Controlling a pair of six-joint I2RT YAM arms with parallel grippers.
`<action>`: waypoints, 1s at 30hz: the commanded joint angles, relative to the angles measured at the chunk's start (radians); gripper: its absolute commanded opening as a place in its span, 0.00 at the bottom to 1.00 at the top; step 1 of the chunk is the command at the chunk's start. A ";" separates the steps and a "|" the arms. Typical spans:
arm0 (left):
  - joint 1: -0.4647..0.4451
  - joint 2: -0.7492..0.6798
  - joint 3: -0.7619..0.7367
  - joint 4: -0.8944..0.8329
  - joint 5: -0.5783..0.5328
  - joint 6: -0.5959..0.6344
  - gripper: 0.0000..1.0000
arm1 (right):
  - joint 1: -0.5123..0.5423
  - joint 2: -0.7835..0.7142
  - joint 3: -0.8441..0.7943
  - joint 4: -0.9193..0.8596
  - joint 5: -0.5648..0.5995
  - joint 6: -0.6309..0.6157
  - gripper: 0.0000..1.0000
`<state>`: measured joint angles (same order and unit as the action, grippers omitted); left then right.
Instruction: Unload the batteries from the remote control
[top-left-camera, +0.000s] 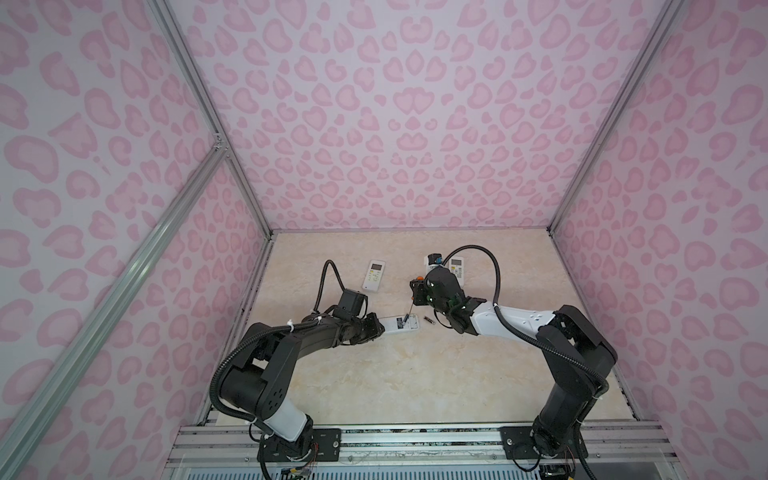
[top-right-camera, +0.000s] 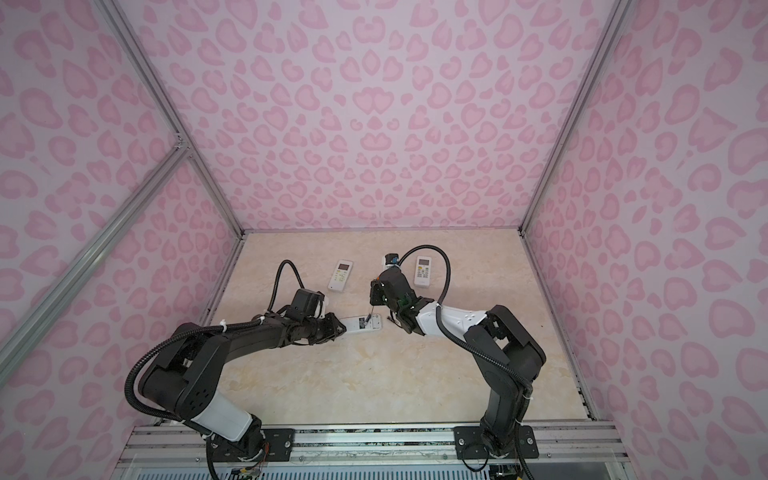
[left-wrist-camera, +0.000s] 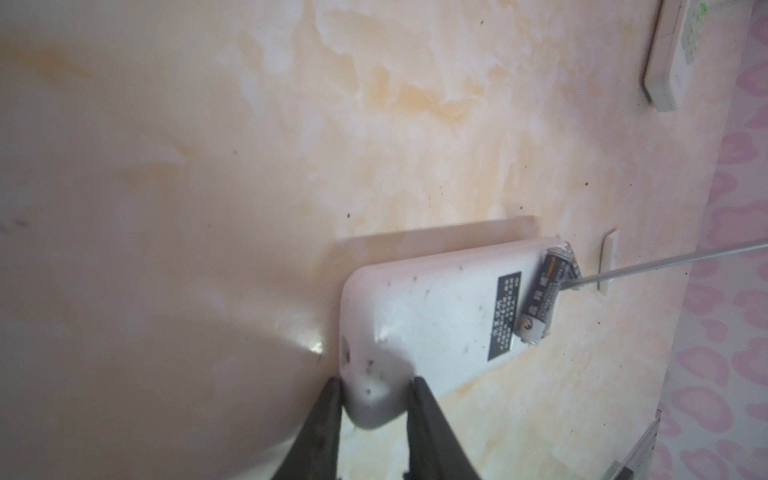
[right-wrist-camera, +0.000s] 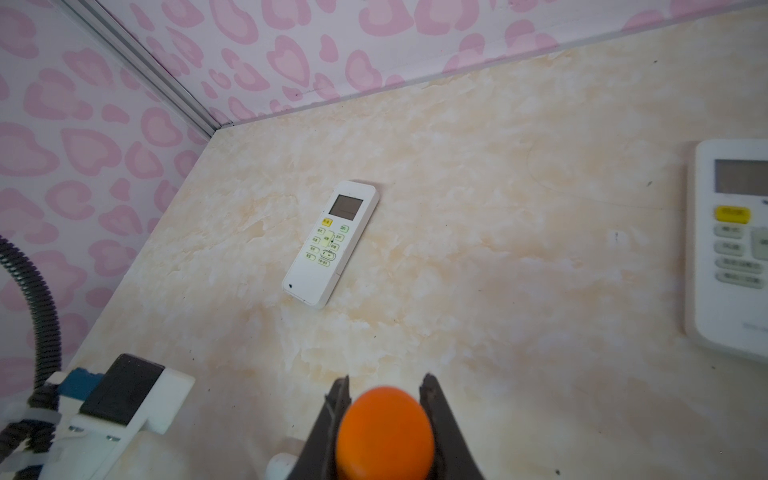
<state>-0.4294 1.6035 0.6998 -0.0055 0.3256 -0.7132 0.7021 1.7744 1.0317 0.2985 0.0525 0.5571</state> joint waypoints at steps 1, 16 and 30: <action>0.000 0.000 -0.002 -0.024 -0.014 0.015 0.30 | 0.001 0.015 0.014 -0.002 -0.004 -0.007 0.00; 0.008 -0.019 0.010 -0.035 -0.011 0.026 0.31 | 0.020 0.055 0.064 -0.025 -0.035 -0.005 0.00; 0.154 -0.119 0.007 -0.078 -0.002 0.095 0.45 | 0.033 0.076 0.119 -0.061 -0.041 -0.023 0.00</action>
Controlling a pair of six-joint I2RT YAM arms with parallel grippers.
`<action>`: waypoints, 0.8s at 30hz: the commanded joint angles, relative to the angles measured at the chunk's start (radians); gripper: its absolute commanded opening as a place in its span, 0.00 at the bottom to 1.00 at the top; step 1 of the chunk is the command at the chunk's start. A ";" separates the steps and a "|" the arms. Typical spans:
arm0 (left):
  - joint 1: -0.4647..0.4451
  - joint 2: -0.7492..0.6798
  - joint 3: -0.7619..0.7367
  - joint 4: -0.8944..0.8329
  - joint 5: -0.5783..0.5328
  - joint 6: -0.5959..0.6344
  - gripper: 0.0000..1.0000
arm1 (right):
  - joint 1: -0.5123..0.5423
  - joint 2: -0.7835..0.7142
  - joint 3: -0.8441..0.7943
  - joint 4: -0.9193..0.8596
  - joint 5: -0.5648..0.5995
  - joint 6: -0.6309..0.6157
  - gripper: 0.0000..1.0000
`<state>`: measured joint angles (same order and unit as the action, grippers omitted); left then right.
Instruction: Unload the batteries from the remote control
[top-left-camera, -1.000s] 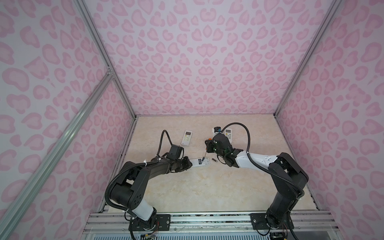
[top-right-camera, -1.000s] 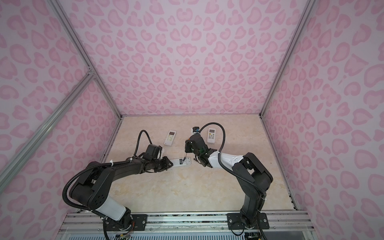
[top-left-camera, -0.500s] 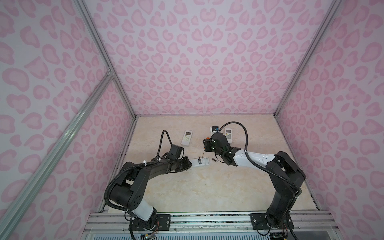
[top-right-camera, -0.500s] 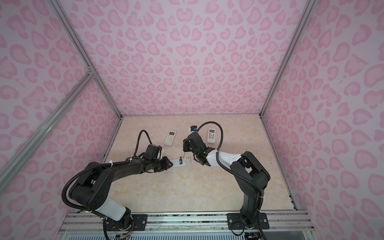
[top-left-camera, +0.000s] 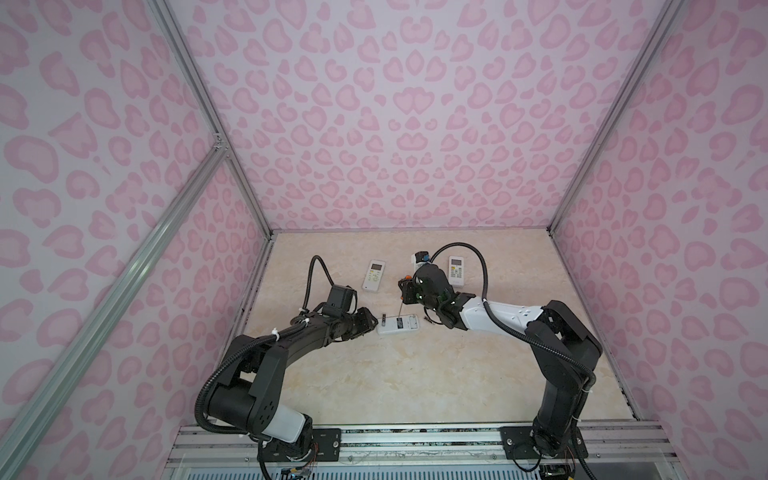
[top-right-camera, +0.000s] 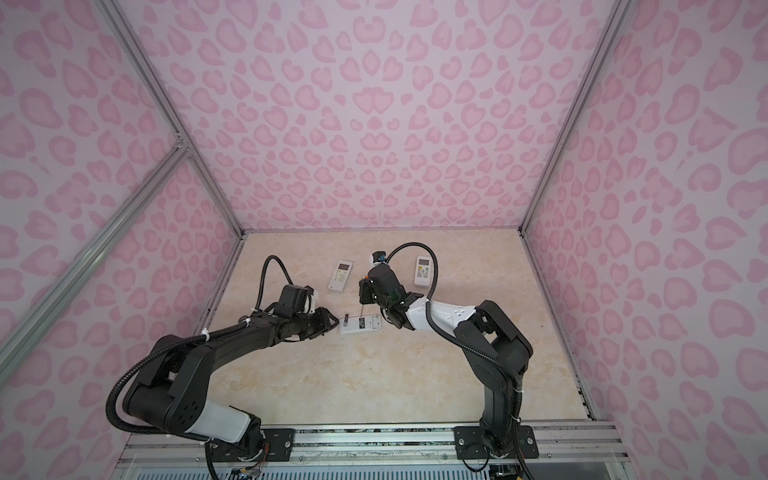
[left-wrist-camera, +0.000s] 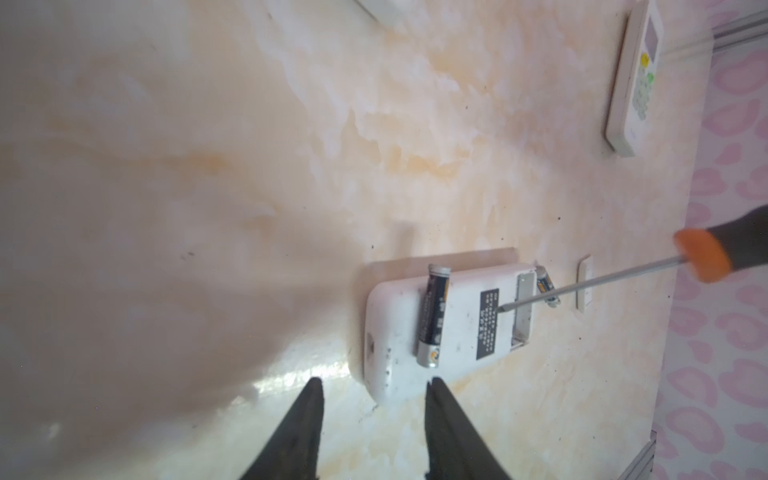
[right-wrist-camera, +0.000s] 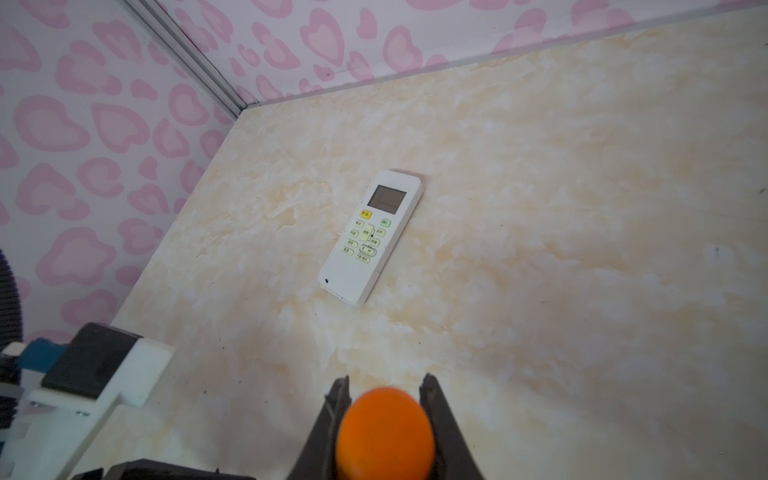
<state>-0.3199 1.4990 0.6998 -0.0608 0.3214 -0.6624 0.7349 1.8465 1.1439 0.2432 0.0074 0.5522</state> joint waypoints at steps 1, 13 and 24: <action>0.068 -0.008 0.013 -0.024 0.011 0.054 0.44 | 0.000 0.003 0.007 -0.007 0.005 -0.020 0.00; 0.170 0.191 0.071 0.000 0.059 0.121 0.26 | -0.005 -0.018 0.002 -0.019 0.019 -0.024 0.00; 0.170 0.258 0.110 -0.002 0.064 0.136 0.25 | -0.020 -0.075 -0.036 -0.033 0.046 -0.034 0.00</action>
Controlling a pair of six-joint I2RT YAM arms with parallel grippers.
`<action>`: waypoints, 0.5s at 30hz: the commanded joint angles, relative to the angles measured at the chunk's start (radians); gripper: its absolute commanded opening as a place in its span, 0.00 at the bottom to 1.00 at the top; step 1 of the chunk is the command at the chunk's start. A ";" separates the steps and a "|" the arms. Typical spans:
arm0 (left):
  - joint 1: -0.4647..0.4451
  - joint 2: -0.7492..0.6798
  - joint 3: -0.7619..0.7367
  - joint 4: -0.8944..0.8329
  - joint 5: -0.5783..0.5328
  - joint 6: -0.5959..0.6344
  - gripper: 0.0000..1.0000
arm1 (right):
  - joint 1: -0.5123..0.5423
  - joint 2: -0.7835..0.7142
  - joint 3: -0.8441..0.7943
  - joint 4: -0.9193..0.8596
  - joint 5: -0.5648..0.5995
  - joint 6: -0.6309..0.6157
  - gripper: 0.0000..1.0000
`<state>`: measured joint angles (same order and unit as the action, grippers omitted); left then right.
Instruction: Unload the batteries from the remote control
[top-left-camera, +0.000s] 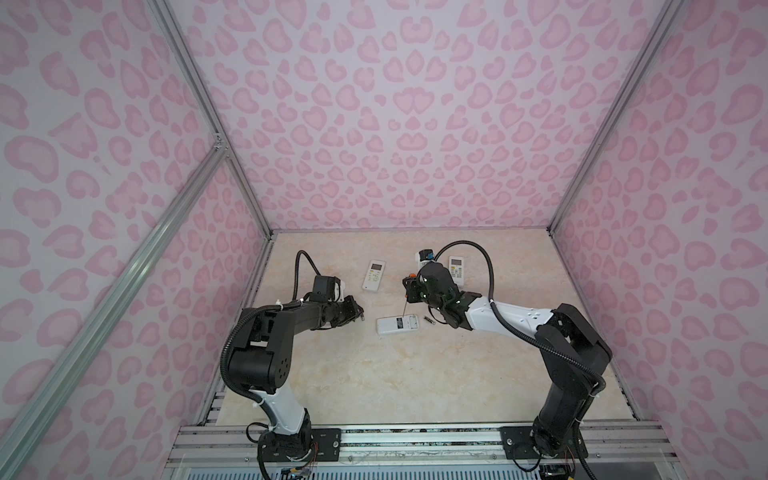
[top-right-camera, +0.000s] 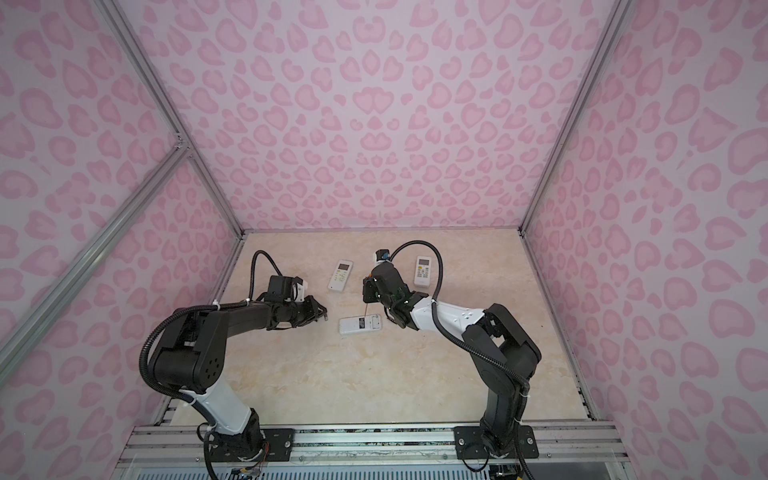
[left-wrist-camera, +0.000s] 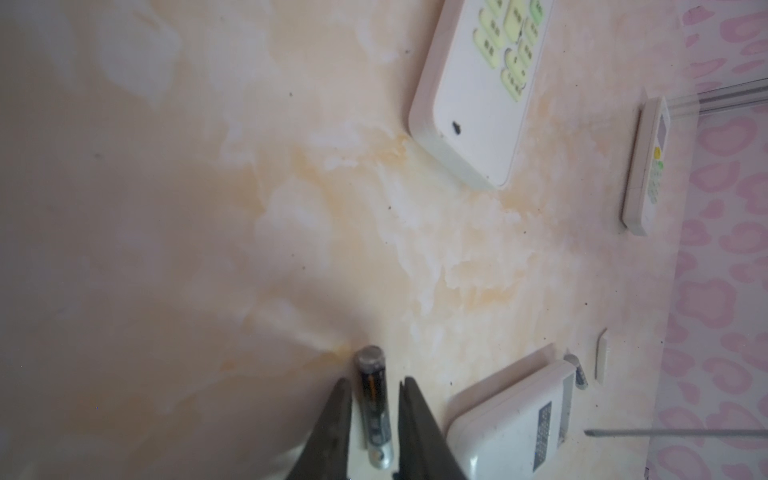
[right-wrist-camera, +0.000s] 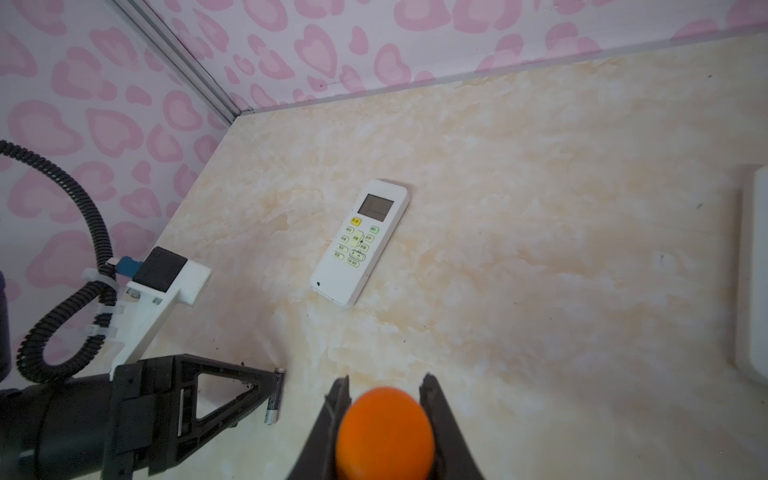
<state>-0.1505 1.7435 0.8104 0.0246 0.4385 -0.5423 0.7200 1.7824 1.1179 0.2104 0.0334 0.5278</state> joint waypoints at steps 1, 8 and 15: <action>0.001 0.012 0.000 -0.087 -0.053 0.016 0.25 | -0.008 -0.017 -0.013 -0.002 0.022 -0.010 0.00; 0.000 -0.040 0.023 -0.122 -0.066 0.024 0.31 | -0.073 -0.102 -0.040 -0.098 -0.007 -0.025 0.00; -0.001 -0.112 0.106 -0.192 -0.114 0.048 0.41 | -0.215 -0.237 -0.089 -0.456 -0.150 -0.074 0.00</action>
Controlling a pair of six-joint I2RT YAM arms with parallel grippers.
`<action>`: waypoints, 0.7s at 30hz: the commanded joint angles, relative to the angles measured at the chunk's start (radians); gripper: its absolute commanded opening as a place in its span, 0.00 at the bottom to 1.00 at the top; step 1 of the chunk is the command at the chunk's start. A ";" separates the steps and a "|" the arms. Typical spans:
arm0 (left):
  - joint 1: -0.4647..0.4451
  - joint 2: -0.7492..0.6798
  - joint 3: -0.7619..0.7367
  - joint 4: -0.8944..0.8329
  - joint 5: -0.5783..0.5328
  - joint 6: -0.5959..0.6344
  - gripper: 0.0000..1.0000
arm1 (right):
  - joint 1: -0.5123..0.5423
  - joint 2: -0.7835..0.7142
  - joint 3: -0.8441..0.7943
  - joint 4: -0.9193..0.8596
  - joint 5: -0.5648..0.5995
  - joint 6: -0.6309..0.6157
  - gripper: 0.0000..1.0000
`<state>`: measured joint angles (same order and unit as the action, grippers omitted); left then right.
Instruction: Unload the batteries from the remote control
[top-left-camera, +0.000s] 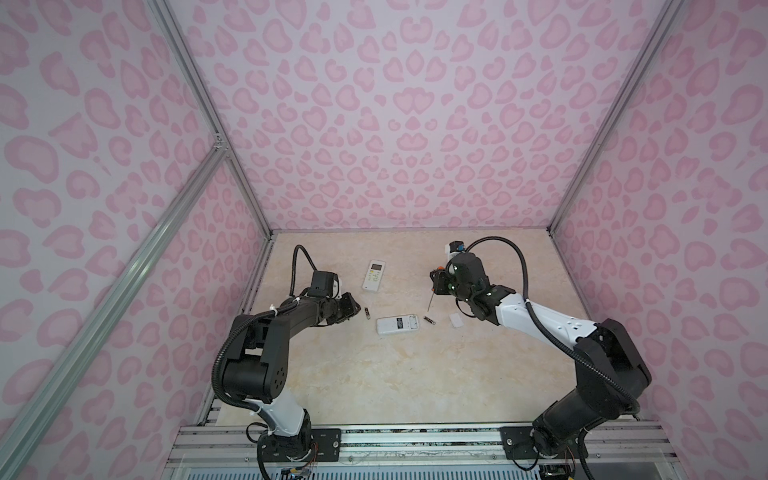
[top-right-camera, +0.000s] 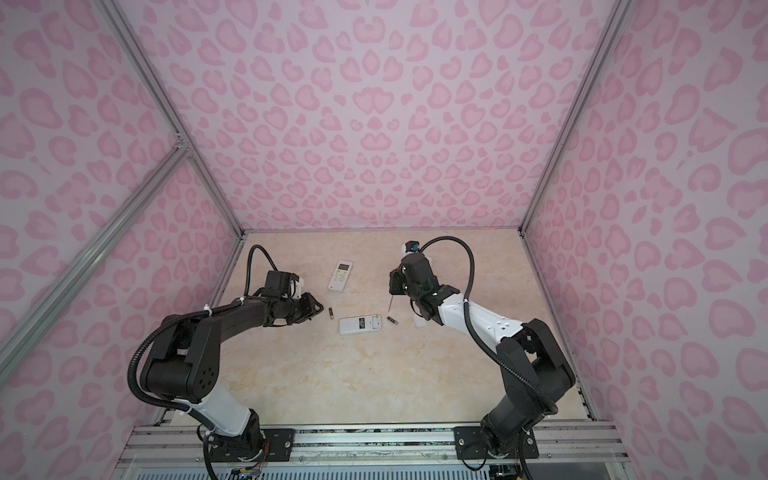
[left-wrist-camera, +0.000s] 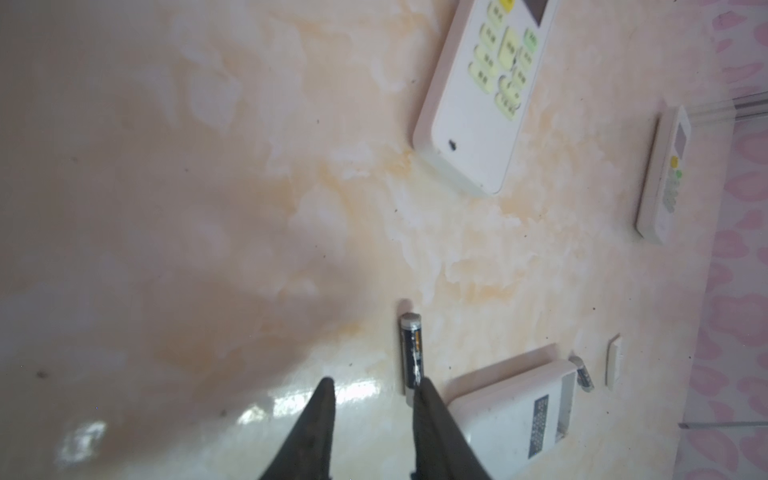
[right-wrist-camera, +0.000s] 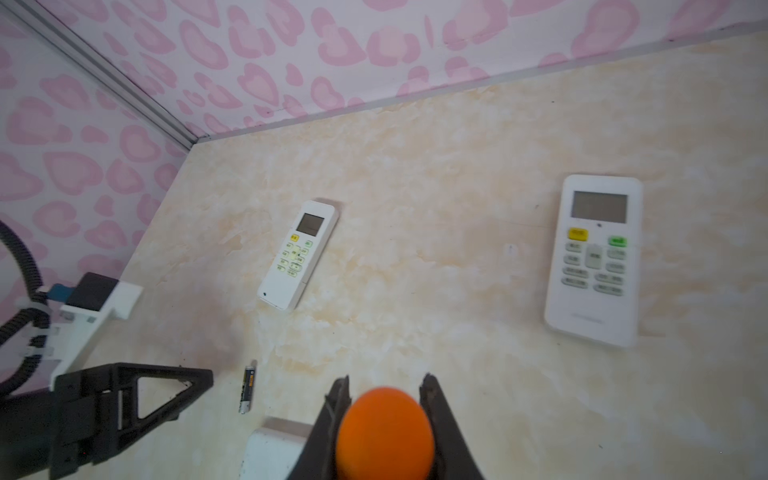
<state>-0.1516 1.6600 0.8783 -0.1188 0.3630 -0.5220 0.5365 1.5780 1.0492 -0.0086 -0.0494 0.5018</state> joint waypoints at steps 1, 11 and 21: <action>-0.001 -0.029 0.057 -0.060 -0.050 0.037 0.42 | -0.039 -0.046 -0.030 -0.291 -0.059 -0.062 0.00; -0.138 0.130 0.418 -0.285 -0.321 0.173 0.57 | -0.033 -0.242 -0.264 -0.431 -0.060 -0.023 0.00; -0.173 0.306 0.639 -0.336 -0.427 0.196 0.68 | 0.084 -0.129 -0.325 -0.332 -0.013 0.018 0.11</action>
<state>-0.3222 1.9289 1.4734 -0.4187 0.0071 -0.3561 0.6006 1.4082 0.7177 -0.3790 -0.0975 0.5060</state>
